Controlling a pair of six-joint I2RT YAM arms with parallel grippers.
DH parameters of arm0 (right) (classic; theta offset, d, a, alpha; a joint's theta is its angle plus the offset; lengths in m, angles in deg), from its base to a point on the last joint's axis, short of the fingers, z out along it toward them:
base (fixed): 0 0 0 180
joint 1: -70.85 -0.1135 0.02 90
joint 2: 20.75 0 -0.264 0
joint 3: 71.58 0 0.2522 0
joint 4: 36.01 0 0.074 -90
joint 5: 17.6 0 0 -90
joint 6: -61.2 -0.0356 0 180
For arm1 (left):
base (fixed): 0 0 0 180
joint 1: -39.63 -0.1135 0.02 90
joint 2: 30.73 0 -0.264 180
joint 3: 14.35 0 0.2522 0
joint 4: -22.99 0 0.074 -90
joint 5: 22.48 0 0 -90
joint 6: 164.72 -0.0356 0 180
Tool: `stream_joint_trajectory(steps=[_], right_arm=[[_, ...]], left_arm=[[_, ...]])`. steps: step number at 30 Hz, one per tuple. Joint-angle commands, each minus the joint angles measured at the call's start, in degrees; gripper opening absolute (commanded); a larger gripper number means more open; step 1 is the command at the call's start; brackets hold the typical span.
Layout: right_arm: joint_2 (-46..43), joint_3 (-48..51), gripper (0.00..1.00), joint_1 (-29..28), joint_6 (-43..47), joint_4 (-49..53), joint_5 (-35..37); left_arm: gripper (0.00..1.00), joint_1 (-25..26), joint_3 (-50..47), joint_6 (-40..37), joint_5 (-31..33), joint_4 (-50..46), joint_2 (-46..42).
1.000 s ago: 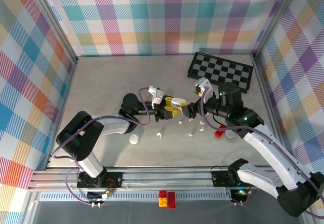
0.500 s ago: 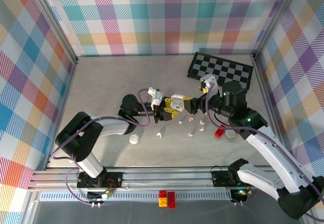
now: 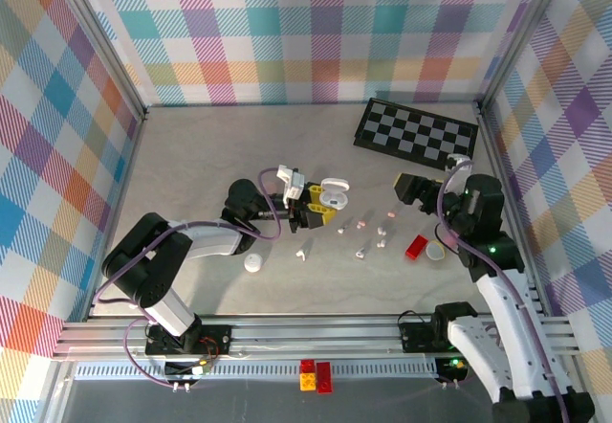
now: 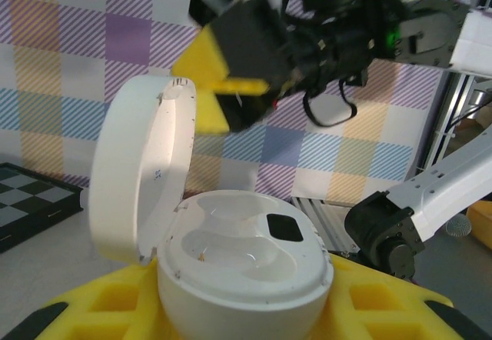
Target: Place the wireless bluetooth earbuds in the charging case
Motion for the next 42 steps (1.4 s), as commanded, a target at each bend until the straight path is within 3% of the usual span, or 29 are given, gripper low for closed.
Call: stream_joint_trajectory(steps=[1,5,12,23,30,33,37,42], right_arm=[[4.5,1.3,0.93,1.2,-6.4,7.7,-1.8],[10.4,2.3,0.91,1.0,-3.6,9.4,-4.0],[14.8,2.4,0.91,-4.3,-0.3,10.7,3.4],[26.7,-4.4,0.91,-23.2,2.3,19.1,27.7],[38.8,-11.3,0.88,-30.0,-0.6,27.7,41.4],[44.9,-15.1,0.81,-31.0,-1.3,31.6,44.3],[52.7,-19.5,0.61,-33.1,-2.1,34.6,46.8],[57.9,-22.5,0.51,-34.4,-2.7,34.9,47.2]], left_arm=[[0.38,-0.9,-0.6,-0.9,-0.1,3.4,-1.9],[0.38,-1.3,-0.9,-0.5,0.5,3.5,-2.3],[0.38,-5.5,-2.3,0.0,1.8,3.6,-2.9],[0.38,-14.2,0.8,-3.2,1.8,3.6,0.3],[0.38,-17.8,2.6,-4.2,1.6,3.6,0.9],[0.38,-19.1,2.6,-4.4,1.8,3.5,0.6],[0.38,-20.2,3.0,-4.3,1.6,3.5,0.8],[0.38,-20.6,3.3,-3.5,1.6,3.5,1.3]])
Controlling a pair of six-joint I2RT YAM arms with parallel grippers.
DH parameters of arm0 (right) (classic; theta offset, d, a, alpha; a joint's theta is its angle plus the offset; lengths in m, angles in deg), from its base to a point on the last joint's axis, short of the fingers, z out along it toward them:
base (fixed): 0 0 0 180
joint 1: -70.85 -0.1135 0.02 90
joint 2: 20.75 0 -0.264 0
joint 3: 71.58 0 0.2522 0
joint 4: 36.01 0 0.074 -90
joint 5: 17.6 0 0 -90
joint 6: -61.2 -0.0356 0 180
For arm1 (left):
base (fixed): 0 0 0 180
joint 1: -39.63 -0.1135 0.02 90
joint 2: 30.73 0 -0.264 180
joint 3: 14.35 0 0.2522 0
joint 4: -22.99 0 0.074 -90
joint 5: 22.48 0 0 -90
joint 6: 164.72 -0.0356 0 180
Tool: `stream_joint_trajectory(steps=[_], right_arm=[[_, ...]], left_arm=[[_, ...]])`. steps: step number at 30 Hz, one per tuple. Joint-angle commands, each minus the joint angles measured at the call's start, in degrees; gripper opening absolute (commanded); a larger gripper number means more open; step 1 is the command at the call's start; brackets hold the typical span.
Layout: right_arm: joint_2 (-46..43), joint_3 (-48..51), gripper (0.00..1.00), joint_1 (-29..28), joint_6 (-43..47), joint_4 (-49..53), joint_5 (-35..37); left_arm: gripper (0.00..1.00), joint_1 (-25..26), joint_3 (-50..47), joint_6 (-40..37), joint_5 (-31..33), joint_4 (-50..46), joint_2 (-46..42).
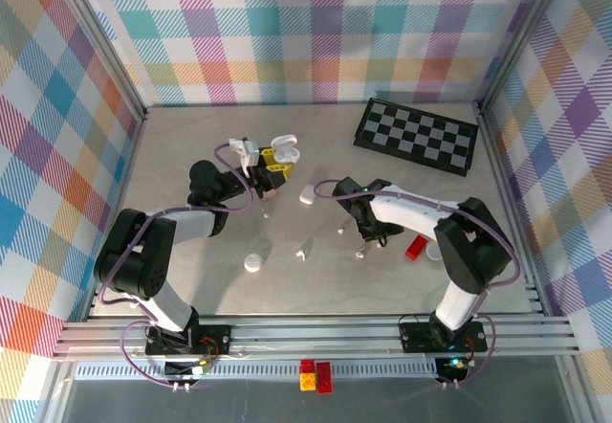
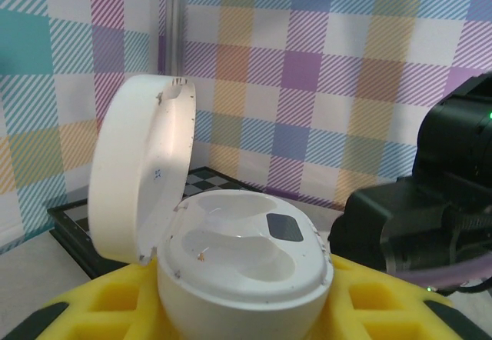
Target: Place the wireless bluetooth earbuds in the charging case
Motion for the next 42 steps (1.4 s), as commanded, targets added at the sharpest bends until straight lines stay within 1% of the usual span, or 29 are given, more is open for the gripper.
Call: stream_joint_trajectory(steps=[1,3,10,13,30,37,42], right_arm=[[2.3,-2.8,0.48,-0.7,-1.6,3.6,2.6],[4.6,-4.5,0.44,-0.8,-1.6,4.7,2.7],[7.9,-6.2,0.41,-0.8,-1.1,5.0,2.8],[8.8,-6.6,0.37,-0.8,-1.3,4.9,2.7],[12.9,-8.5,0.32,-0.9,-0.9,4.9,2.1],[14.2,-9.5,0.31,-0.9,-2.7,7.0,3.5],[14.1,-9.6,0.29,-0.8,-3.5,7.6,4.3]], left_arm=[[0.38,-0.9,1.7,-0.6,-0.3,3.3,0.6],[0.38,-0.9,1.7,-0.4,0.1,3.3,0.8],[0.38,-1.1,1.1,-1.3,0.3,3.3,-0.2],[0.38,-1.2,1.2,-1.4,0.1,3.4,-0.2],[0.38,-1.5,0.4,-2.3,-0.5,3.3,-0.7],[0.38,-1.5,0.1,-2.6,-0.6,3.3,-1.3],[0.38,-1.5,-0.1,-2.7,-0.7,3.3,-1.4]])
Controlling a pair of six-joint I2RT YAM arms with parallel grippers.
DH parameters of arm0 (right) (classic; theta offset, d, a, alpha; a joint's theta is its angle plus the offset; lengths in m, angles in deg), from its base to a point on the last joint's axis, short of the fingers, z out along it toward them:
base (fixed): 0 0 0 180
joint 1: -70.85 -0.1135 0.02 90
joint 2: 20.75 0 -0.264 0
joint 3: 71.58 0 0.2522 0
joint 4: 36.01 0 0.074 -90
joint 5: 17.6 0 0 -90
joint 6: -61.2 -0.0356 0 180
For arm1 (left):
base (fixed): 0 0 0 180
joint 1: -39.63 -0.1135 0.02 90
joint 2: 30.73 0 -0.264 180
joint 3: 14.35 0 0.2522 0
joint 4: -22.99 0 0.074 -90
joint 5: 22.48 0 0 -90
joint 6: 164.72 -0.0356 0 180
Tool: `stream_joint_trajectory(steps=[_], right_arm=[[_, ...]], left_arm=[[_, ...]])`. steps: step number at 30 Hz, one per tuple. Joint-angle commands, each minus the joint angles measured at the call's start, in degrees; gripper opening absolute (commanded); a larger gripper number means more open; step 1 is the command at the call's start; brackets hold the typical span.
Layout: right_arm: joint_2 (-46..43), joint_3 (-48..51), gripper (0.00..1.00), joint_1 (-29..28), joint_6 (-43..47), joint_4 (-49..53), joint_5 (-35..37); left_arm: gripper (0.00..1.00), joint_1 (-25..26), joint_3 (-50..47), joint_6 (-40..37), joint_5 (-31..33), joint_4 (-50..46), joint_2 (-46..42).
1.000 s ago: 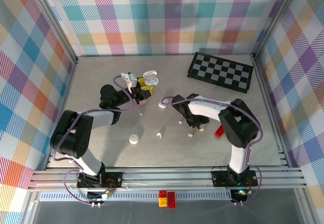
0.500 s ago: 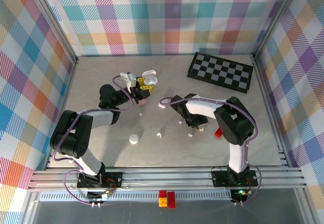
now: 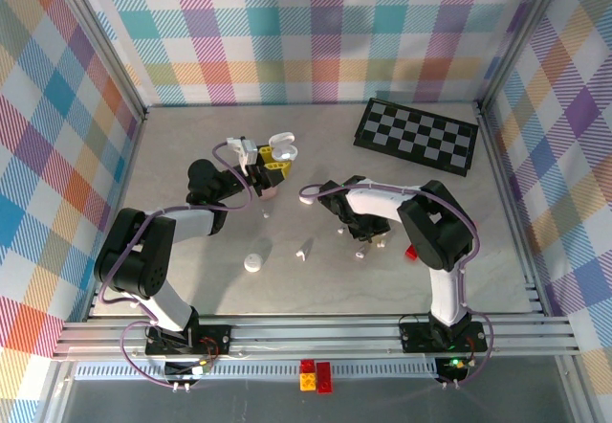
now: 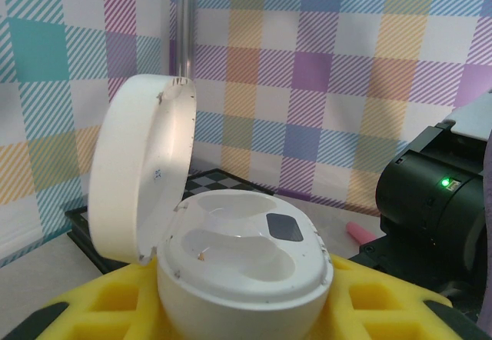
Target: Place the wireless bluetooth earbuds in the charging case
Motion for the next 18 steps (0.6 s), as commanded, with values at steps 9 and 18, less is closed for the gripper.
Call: stream_joint_trajectory(steps=[9,18], right_arm=[[0.8,-0.8,0.26,0.2,-3.0,3.4,2.1],[1.7,-1.4,0.26,0.6,-2.3,2.6,1.8]], left_arm=[[0.38,-0.7,-0.8,-1.8,-1.4,3.3,-1.9],[0.38,-0.7,-0.9,-1.8,-1.6,3.3,-2.1]])
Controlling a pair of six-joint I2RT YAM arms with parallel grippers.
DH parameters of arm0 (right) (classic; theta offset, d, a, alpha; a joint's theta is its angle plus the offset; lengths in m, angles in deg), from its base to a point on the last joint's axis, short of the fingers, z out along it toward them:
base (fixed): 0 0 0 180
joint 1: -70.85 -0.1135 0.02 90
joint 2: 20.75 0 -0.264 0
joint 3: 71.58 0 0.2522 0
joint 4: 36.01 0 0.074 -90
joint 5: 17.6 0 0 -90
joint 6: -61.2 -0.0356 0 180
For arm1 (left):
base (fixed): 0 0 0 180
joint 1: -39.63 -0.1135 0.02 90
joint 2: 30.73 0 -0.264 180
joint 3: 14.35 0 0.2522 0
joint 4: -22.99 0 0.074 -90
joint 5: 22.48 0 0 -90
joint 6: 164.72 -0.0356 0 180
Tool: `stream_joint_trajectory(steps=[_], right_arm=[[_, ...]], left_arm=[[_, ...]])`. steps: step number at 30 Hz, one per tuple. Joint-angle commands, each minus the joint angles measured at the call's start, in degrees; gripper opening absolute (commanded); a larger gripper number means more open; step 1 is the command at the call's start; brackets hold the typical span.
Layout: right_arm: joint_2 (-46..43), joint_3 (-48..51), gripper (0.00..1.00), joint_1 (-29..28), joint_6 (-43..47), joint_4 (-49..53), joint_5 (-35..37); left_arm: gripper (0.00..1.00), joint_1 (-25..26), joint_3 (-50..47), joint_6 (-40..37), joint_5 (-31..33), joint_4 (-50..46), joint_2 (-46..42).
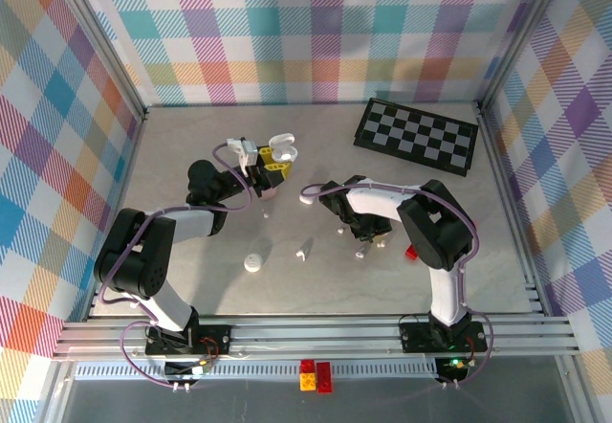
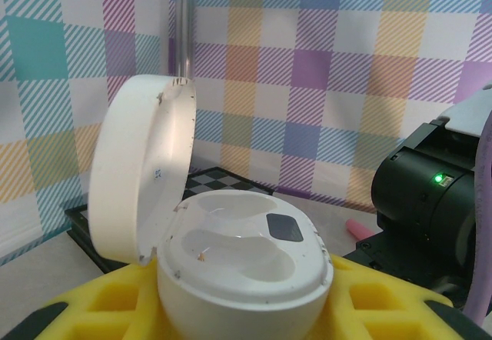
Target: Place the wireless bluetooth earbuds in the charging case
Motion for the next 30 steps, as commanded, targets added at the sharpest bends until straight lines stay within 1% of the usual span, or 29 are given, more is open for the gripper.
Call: stream_joint_trajectory(steps=[1,7,12,15,18,24,27,30], right_arm=[[1.6,-1.5,0.27,0.4,-0.7,1.4,0.8],[2.9,-2.2,0.26,0.7,0.0,1.3,0.4],[2.8,-2.3,0.22,0.6,0.5,1.2,0.1],[1.4,-1.8,0.21,0.7,0.8,0.9,0.1],[-2.4,-0.2,0.21,0.8,1.6,-1.3,-1.9],[-11.4,2.2,0.21,2.3,2.9,-5.2,-11.5],[-16.1,3.5,0.21,3.8,2.8,-7.4,-17.6],[-21.3,5.6,0.21,6.5,2.0,-10.5,-26.0]], left_arm=[[0.38,-0.7,-0.5,-1.4,-1.5,3.3,-1.9],[0.38,-0.7,-0.7,-1.4,-1.5,3.3,-1.9],[0.38,-0.7,-0.7,-1.4,-1.6,3.3,-1.8],[0.38,-0.7,-0.7,-1.5,-1.6,3.4,-1.8],[0.38,-0.7,-0.7,-1.5,-1.5,3.3,-1.9],[0.38,-0.3,-0.9,-2.4,-0.1,3.3,-2.1],[0.38,0.0,-1.3,-3.5,1.4,3.3,-2.3],[0.38,0.4,-1.5,-4.4,2.4,3.2,-2.2]])
